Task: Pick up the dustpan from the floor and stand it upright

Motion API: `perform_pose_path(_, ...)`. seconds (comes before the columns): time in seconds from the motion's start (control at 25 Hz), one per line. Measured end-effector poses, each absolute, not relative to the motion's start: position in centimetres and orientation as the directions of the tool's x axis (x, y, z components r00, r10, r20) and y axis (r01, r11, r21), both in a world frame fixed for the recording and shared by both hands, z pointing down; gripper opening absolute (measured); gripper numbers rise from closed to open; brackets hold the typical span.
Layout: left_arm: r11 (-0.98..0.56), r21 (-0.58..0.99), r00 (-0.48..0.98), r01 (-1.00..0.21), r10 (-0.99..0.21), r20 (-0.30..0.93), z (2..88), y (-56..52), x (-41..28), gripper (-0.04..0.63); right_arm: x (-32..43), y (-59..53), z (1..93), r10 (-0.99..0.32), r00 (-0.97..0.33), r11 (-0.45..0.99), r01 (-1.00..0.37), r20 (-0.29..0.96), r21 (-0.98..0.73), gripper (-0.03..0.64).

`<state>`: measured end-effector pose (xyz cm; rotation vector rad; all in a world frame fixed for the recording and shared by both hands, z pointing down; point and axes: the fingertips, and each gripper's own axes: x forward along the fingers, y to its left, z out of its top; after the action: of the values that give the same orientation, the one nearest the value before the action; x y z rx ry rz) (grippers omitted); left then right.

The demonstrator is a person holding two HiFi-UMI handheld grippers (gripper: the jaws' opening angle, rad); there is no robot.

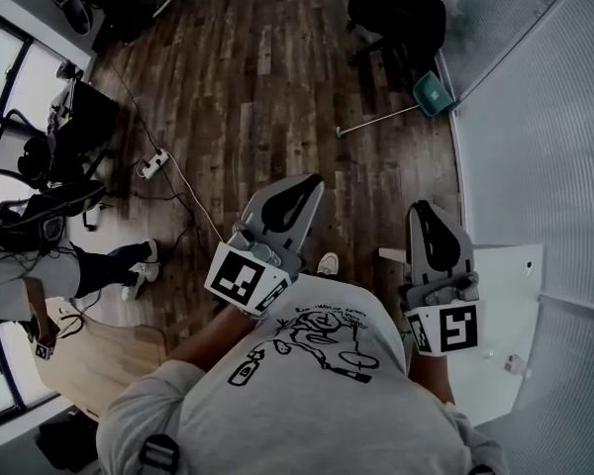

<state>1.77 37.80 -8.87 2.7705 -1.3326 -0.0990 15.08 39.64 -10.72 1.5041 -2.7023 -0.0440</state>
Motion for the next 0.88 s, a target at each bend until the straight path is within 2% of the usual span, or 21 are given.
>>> perform_pose_path(0.44,-0.575,0.073,0.574,-0.815,-0.818,-0.027,-8.8,33.6,1.5,0.005,17.2,35.7,-10.0,-0.867,-0.499,0.499,-0.866,0.023,0.023,0.023)
perform_pose_path(0.88,-0.587,0.088,0.588,-0.805,-0.809,-0.015,-7.4,25.6,-0.5,0.005,14.5,27.9,-8.8,-0.854,-0.517,0.520,-0.854,0.061,0.034,0.023)
